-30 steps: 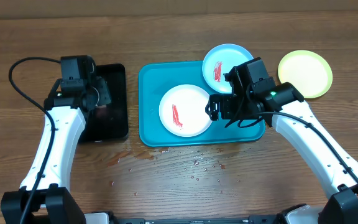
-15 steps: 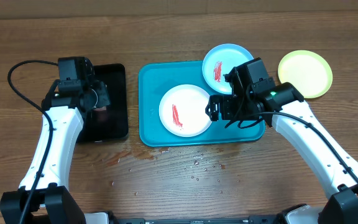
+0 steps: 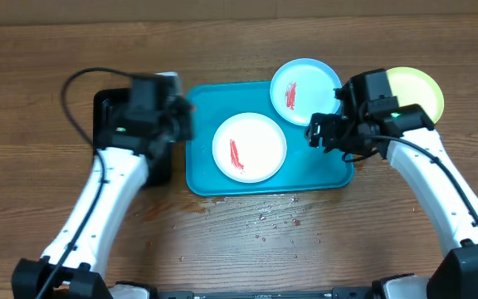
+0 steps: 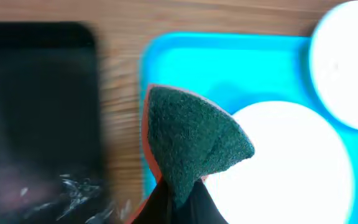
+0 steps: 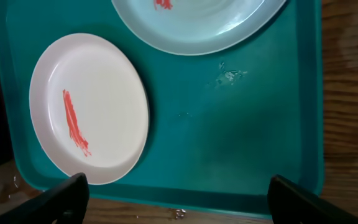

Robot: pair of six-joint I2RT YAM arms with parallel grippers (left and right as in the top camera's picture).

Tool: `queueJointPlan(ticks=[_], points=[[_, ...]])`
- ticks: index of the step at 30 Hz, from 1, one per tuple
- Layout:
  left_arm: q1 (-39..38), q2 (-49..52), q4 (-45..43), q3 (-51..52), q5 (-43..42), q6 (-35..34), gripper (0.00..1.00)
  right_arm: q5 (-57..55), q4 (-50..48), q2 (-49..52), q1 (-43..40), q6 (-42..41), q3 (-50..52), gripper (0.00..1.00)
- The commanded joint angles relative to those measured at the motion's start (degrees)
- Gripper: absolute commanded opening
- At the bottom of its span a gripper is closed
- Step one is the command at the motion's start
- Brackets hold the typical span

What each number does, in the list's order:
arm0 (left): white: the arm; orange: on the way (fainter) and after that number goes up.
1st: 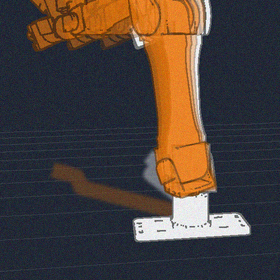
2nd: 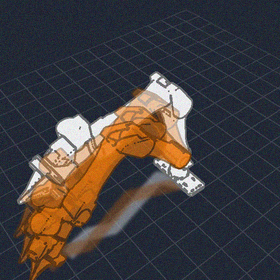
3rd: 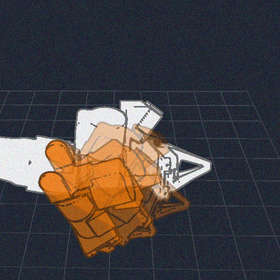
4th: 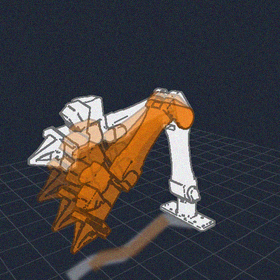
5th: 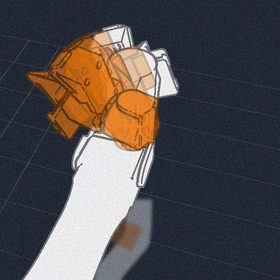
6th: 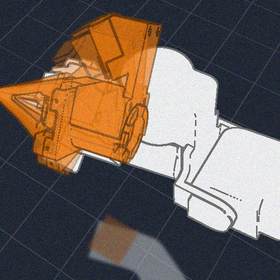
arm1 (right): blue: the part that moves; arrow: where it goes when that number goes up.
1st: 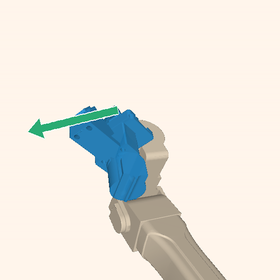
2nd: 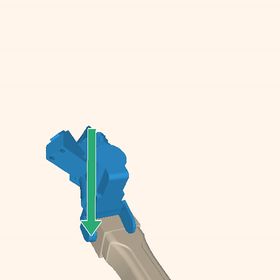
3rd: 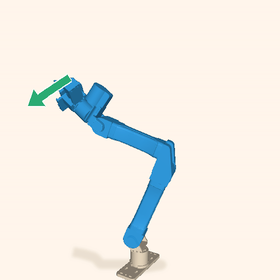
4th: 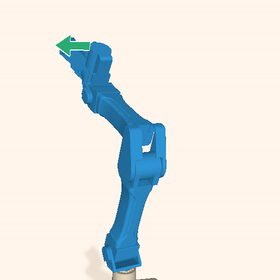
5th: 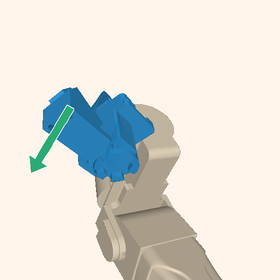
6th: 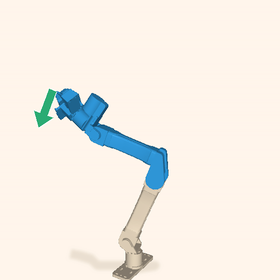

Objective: Clean dirty plates on tray and stack at the side
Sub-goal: 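Move the sponge onto the white plate held by the right gripper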

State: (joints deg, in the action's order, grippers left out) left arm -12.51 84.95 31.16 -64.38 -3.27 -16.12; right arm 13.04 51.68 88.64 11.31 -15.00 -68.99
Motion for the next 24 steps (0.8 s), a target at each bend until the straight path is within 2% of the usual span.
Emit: queueJointPlan(ticks=[1, 5, 14, 24], points=[[-5.0, 1.2, -2.8, -0.5, -1.0, -7.9, 0.04, -0.1, -0.8, -0.9, 0.2, 1.3, -1.0, 0.93], [-10.2, 5.7, -5.7, -0.5, 0.5, -15.0, 0.04, -0.1, -2.4, -0.7, 0.2, 1.6, 0.0, 0.93], [-15.8, 15.6, -9.1, -0.5, 2.1, -23.4, 0.04, -0.2, -3.4, 1.1, 0.2, 1.6, 0.4, 0.9], [-16.0, 19.6, -8.6, -0.5, 5.6, -25.3, 0.04, 0.1, -2.4, 4.9, 0.6, 1.6, 0.4, 0.88]])
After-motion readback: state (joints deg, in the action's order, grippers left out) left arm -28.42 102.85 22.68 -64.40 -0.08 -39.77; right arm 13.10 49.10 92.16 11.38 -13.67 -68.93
